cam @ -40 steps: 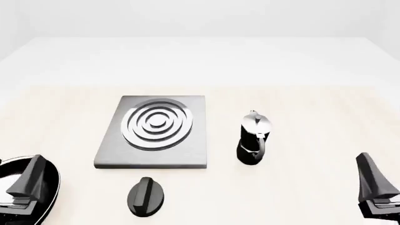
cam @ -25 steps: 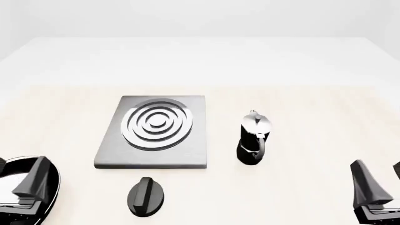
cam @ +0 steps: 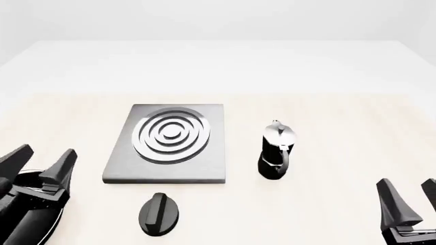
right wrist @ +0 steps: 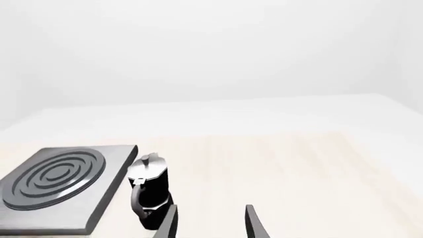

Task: Turn on the stove and put the moka pot on it.

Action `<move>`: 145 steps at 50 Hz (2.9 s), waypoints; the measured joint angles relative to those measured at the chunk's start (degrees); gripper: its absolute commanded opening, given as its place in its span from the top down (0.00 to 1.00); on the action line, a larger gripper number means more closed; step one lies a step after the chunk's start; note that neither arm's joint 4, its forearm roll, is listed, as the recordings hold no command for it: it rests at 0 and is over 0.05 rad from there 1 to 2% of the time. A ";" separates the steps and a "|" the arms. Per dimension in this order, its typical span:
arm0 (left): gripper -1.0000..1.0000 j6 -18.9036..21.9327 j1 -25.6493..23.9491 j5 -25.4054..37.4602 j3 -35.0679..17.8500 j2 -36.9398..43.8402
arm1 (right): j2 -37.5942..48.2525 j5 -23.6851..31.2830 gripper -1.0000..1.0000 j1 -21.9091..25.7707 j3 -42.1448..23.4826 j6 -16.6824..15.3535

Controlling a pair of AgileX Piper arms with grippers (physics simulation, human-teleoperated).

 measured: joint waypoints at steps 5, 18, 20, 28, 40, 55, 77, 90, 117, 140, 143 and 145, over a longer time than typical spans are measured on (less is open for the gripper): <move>0.00 -0.16 -2.15 3.76 -4.43 4.30 | -0.02 0.18 0.00 0.12 0.07 -0.05; 0.00 -1.26 -6.35 15.24 -14.57 13.98 | -0.05 0.66 0.00 0.76 0.17 0.06; 0.00 -1.45 -6.90 16.68 -15.70 15.15 | -0.05 0.76 0.00 0.89 0.18 0.11; 0.00 -3.12 -8.92 20.15 -18.68 20.33 | -0.05 1.02 0.00 1.26 0.19 0.33; 0.00 -7.62 -11.46 21.14 -20.48 27.68 | -0.05 1.35 0.00 1.88 0.22 0.70; 0.00 -12.97 -14.38 19.37 -21.91 35.85 | -0.05 1.85 0.00 2.64 0.23 1.01; 0.00 -20.94 -21.71 16.00 -24.11 44.58 | -0.06 2.38 0.00 2.76 0.24 1.30; 0.00 -25.52 -26.41 15.29 -25.35 47.24 | -0.06 2.24 0.00 2.61 0.24 1.59; 0.00 -34.68 -32.95 13.34 -24.51 52.59 | -0.06 1.85 0.00 2.02 0.24 2.35; 0.00 -38.48 -35.97 13.66 -21.01 50.34 | -0.06 1.71 0.00 2.22 0.24 2.29; 0.00 -38.99 -36.04 13.50 -20.65 50.19 | -0.06 1.66 0.00 2.26 0.24 2.26; 0.00 -39.35 -36.10 13.39 -20.45 50.11 | -0.06 1.64 0.00 2.30 0.24 2.25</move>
